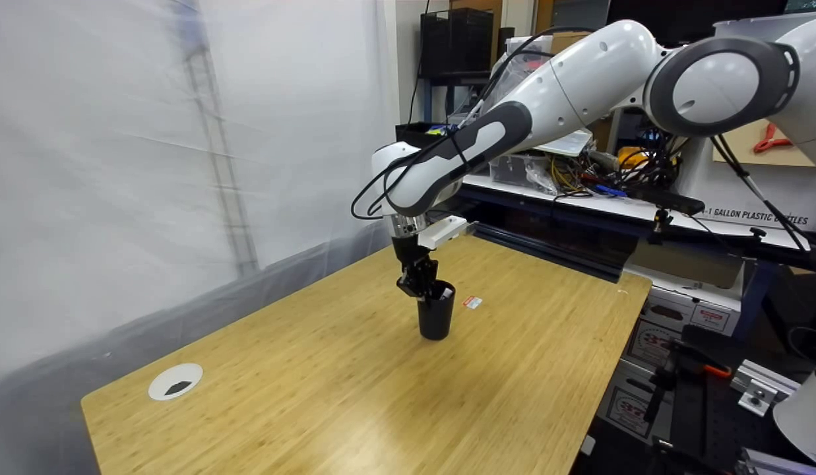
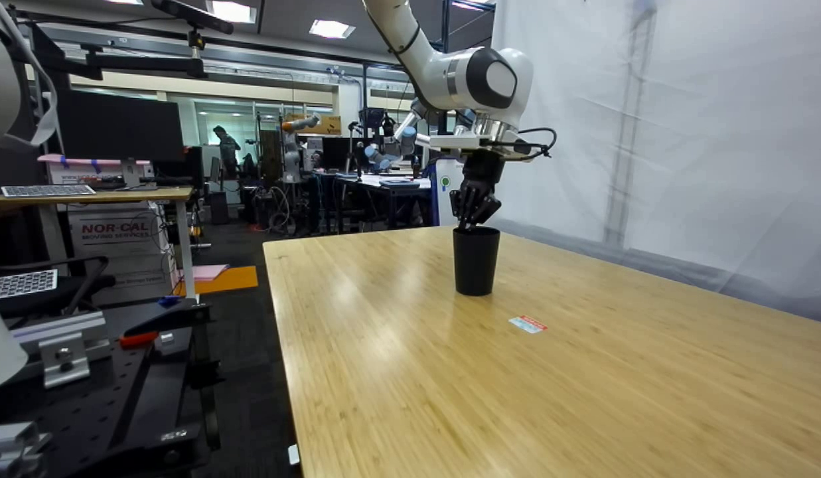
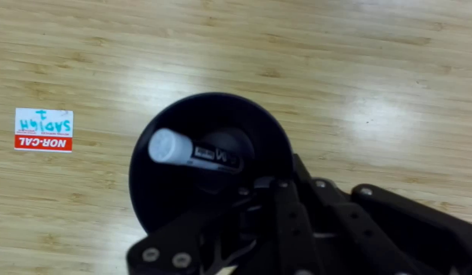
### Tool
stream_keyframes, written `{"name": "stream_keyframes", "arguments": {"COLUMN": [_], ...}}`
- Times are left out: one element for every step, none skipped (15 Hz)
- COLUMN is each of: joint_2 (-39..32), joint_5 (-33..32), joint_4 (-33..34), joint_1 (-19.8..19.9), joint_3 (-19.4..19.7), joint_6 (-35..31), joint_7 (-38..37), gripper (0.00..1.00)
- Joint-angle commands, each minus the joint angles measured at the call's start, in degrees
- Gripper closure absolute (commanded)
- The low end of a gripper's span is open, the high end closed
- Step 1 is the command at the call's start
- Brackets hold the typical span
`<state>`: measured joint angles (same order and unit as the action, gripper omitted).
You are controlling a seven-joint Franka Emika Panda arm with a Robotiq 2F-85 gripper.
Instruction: Move the cup towards the bottom right of the table
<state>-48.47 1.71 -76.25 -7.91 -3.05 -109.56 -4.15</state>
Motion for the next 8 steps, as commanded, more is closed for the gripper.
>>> {"name": "stream_keyframes", "arguments": {"joint_2": [-0.30,-0.31,-0.28,-0.19,0.24,0.66,1.34,1.91], "joint_5": [-0.60,-0.63,-0.72,-1.12,-1.70,-2.00,-2.52,-2.90], "joint_4": [1.49,1.52,1.48,1.46,1.31,1.29,1.32,1.37], "joint_1": [-0.06,-0.09,-0.15,-0.46,-0.91,-1.10,-1.43,-1.58], "joint_3": [0.11,0.13,0.18,0.51,0.94,1.08,1.29,1.34], "joint_6": [1.58,1.52,1.41,1.38,1.52,1.75,2.03,2.18], "joint_7": [-0.09,-0.11,-0.19,-0.81,-1.67,-2.33,-3.42,-4.10], "gripper": [0.99,0.99,0.99,0.99,0.99,0.99,0.99,0.99]}}
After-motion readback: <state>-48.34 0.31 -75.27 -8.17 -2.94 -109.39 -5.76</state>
